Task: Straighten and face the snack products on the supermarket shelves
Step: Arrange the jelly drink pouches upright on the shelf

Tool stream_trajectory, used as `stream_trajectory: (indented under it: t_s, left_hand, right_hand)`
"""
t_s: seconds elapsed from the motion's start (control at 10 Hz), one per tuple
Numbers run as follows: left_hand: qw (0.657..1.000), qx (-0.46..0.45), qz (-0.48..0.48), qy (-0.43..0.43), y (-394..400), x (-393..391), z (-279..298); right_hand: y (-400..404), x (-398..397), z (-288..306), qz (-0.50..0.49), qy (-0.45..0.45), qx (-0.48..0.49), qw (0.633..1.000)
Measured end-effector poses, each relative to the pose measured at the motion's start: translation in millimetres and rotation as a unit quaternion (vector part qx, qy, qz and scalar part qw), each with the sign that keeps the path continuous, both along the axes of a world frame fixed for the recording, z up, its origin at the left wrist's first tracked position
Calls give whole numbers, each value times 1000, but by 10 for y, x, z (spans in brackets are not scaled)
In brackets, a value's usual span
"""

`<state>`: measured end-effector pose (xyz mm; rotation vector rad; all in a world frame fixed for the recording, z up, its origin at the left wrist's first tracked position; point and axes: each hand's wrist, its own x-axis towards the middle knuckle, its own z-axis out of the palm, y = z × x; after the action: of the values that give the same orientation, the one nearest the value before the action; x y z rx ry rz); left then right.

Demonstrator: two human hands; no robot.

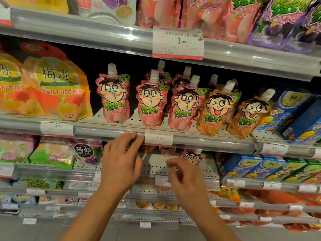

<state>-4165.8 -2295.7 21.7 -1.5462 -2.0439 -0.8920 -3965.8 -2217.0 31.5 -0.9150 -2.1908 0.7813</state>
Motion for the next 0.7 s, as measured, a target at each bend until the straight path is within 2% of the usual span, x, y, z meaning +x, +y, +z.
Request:
stream_trajectory:
  t_s: [0.1, 0.2, 0.3, 0.4, 0.5, 0.6, 0.7]
  left_hand:
    - [1000, 8, 5, -11, 32, 8, -27]
    - [1000, 10, 1, -8, 26, -5, -34]
    - [1000, 13, -6, 5, 19, -26, -43]
    - [1000, 18, -10, 3, 14, -66, -59]
    - [1000, 18, -18, -12, 26, -105, -72]
    - [999, 16, -34, -33, 8, -86, -97]
    - [997, 8, -29, -64, 5, -93, -21]
  right_hand:
    - [106, -220, -288, -2, -100, -15, 995]
    - [327, -426, -272, -44, -157, 3, 987]
    - [570, -544, -229, -58, -161, 88, 981]
    - [782, -649, -294, -17, -166, 141, 976]
    - [1038, -603, -329, -52, -354, 470, 807]
    - [963, -741, -265, -12, -192, -84, 978]
    - [932, -767, -252, 1, -319, -107, 942]
